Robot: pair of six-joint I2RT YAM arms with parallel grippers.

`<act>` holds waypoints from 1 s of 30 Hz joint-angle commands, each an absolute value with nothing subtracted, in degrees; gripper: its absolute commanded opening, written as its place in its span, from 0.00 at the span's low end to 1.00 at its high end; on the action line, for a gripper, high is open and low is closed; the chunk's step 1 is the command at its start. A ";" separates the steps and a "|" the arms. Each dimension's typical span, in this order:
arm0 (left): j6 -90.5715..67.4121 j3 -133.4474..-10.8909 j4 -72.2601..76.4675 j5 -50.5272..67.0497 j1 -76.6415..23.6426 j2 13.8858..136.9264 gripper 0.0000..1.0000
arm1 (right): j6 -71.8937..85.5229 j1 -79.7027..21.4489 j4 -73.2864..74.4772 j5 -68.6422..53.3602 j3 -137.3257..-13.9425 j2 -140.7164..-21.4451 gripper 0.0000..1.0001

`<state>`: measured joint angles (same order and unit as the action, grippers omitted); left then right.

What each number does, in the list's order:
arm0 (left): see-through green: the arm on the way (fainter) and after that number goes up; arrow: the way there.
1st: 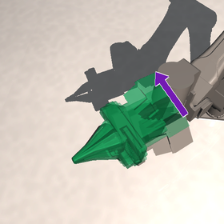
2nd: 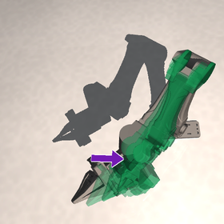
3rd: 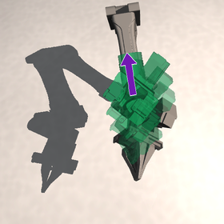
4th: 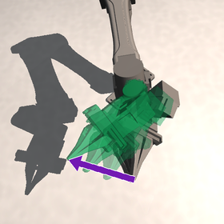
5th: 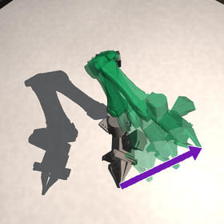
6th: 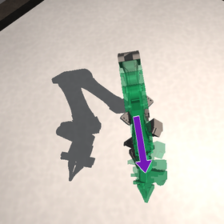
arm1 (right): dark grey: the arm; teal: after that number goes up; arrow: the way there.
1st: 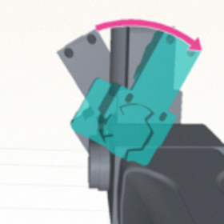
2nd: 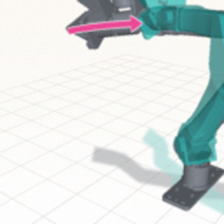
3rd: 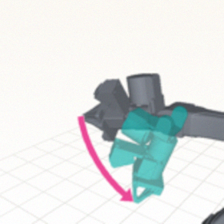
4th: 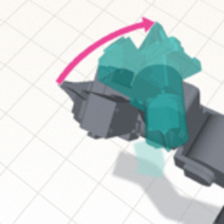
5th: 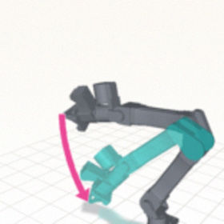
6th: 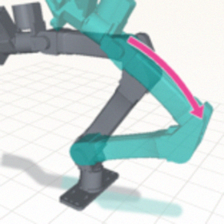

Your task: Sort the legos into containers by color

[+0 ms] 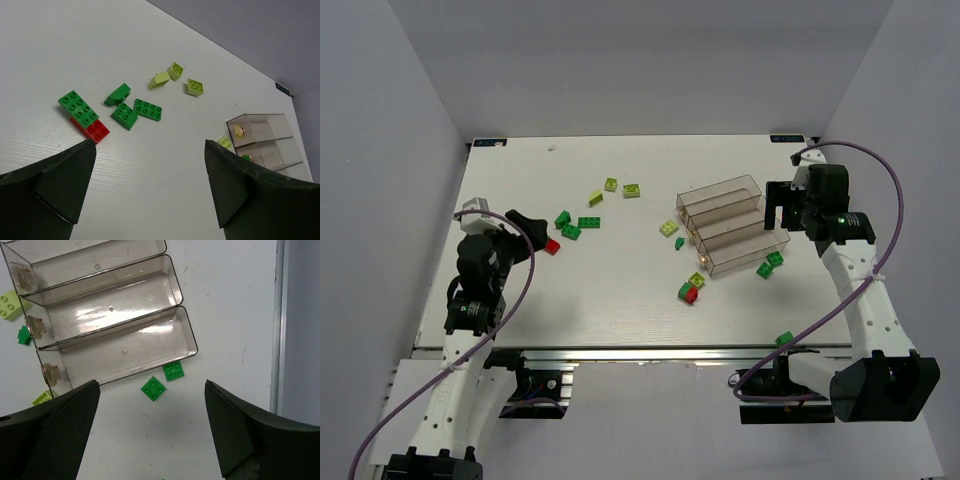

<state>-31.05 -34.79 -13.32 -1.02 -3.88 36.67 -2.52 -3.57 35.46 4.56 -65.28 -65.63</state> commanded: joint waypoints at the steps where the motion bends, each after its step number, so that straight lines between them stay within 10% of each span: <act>1: -30.94 -36.56 -15.47 2.81 -3.78 35.51 0.98 | -2.28 -3.52 35.86 5.01 -67.15 -65.13 0.90; 17: -33.04 -35.68 -15.47 7.56 -3.78 34.28 0.94 | -37.24 -3.87 44.91 -32.07 -61.62 -59.24 0.89; 22: -35.50 -35.68 -14.24 9.92 -3.69 36.03 0.33 | -42.19 -3.87 45.36 -39.10 -57.93 -57.48 0.87; 25: -37.35 -36.47 -13.54 12.29 -3.69 37.79 0.16 | -33.86 -3.87 40.10 -37.28 -55.90 -59.66 0.56; 27: -38.32 -36.82 -13.27 13.88 -3.69 39.28 0.21 | -28.42 -3.87 38.85 -36.04 -55.55 -61.51 0.34; 30: -39.02 -38.14 -14.93 15.38 -3.69 41.30 0.66 | -23.05 -3.95 35.69 -33.49 -54.32 -63.72 0.58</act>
<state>-37.45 -35.09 -14.76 11.99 -3.86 40.32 -29.69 -3.86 40.58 -34.26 -55.27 -62.61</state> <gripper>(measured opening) 0.615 0.539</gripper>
